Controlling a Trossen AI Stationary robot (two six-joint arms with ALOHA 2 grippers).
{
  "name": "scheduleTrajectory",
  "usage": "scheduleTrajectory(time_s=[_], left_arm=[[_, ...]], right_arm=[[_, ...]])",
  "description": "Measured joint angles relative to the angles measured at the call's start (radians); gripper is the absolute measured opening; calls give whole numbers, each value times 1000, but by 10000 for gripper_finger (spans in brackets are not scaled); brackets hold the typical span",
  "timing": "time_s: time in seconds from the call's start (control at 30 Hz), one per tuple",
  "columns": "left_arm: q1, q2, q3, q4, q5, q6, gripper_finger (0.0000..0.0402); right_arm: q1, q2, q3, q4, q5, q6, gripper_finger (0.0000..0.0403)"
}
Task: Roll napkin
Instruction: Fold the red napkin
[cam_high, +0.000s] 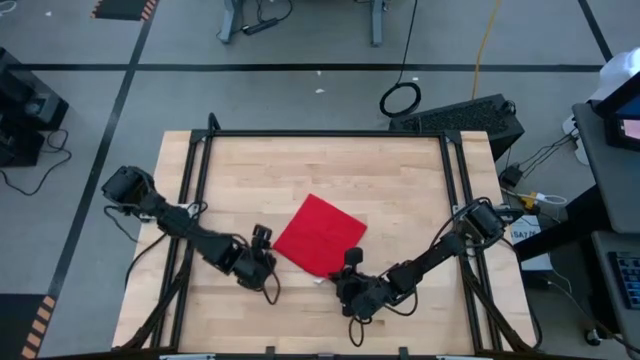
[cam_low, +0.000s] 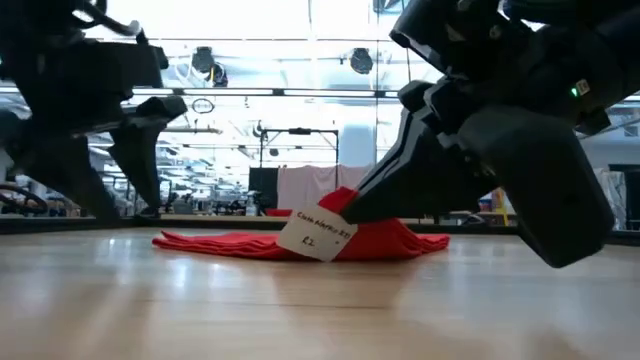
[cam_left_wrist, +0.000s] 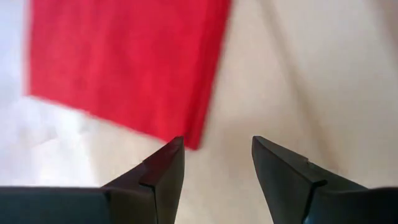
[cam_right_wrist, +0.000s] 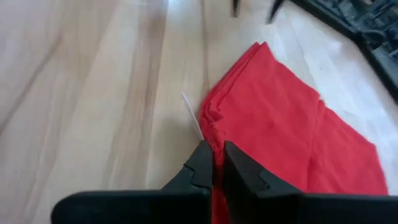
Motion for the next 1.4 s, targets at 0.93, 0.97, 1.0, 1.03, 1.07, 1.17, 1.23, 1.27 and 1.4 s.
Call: scheduleTrajectory(time_s=[0.93, 0.97, 1.0, 1.03, 1.07, 1.17, 1.23, 1.27, 1.4], left_arm=[[115, 0, -125, 222, 27, 535, 159], [123, 0, -125, 223, 35, 547, 159], [130, 0, -125, 223, 41, 551, 159], [139, -1, -125, 224, 50, 552, 158], [148, -1, -124, 225, 64, 555, 157], [174, -2, -124, 229, 103, 562, 142], [183, -2, -124, 230, 120, 571, 125], [185, -2, -124, 230, 126, 575, 116], [194, -1, -125, 241, 159, 577, 66]], right_arm=[[4, -7, 2, 8, -39, 39, 9], [4, -7, 2, 8, -39, 38, 9], [4, -7, 2, 8, -38, 38, 9], [4, -7, 2, 8, -38, 37, 9], [4, -7, 2, 8, -38, 37, 9], [4, -7, 2, 8, -36, 36, 9], [4, -7, 2, 8, -35, 39, 9], [4, -7, 2, 7, -35, 42, 9], [5, -7, 2, 6, -35, 44, 9]])
